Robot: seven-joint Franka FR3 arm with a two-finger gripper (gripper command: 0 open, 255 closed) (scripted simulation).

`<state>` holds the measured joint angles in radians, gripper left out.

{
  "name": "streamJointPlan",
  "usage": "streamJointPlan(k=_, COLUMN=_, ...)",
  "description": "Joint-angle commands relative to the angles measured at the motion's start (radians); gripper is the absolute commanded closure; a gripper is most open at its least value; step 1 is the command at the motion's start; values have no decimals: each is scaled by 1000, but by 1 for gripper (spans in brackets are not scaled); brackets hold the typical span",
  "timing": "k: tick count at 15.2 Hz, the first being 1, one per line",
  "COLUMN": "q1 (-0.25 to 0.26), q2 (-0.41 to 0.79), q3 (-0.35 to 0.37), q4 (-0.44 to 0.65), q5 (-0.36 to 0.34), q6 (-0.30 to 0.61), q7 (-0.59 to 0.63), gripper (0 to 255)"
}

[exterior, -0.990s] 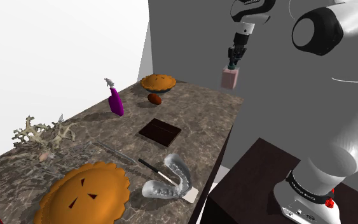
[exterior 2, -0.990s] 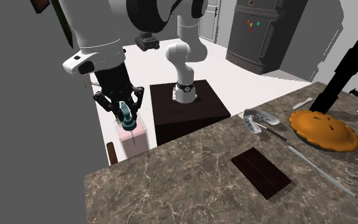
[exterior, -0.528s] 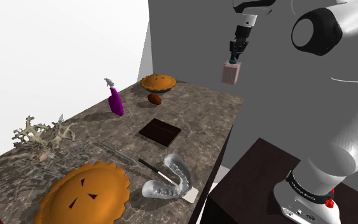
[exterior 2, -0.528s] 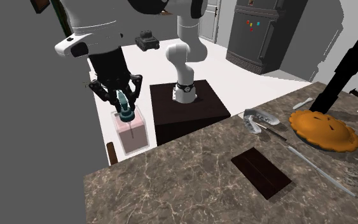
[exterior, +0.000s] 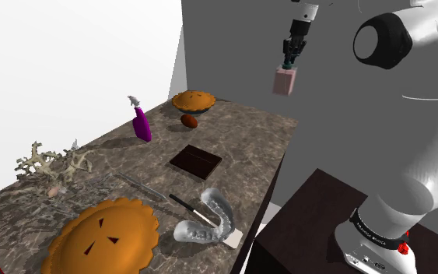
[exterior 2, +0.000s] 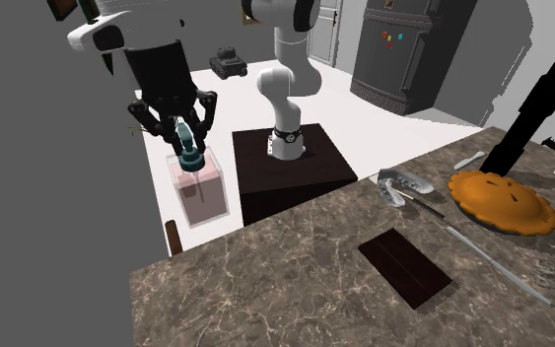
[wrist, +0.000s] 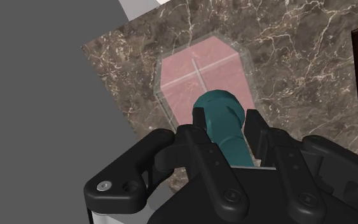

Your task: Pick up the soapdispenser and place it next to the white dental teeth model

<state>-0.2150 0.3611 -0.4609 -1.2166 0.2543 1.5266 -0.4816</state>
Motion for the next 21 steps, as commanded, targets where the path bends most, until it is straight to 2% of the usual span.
streamJointPlan(k=1, q1=-9, q2=11, q3=0, q4=46, q5=5, q6=-36, q7=2, gripper=255)
streamJointPlan(k=2, q1=-11, q2=14, q3=0, q4=56, q5=6, q6=-43, q7=3, gripper=255)
streamJointPlan(k=6, q1=97, q2=-155, q3=13, q4=-173, q5=-68, q6=40, q7=84, gripper=255)
streamJointPlan(k=11, q1=189, q2=-328, q3=59, q4=-381, q5=-143, q6=105, q7=207, gripper=255)
streamJointPlan(k=21, q1=295, q2=-577, q3=203, q4=-656, q5=-215, q6=165, q7=465, gripper=255)
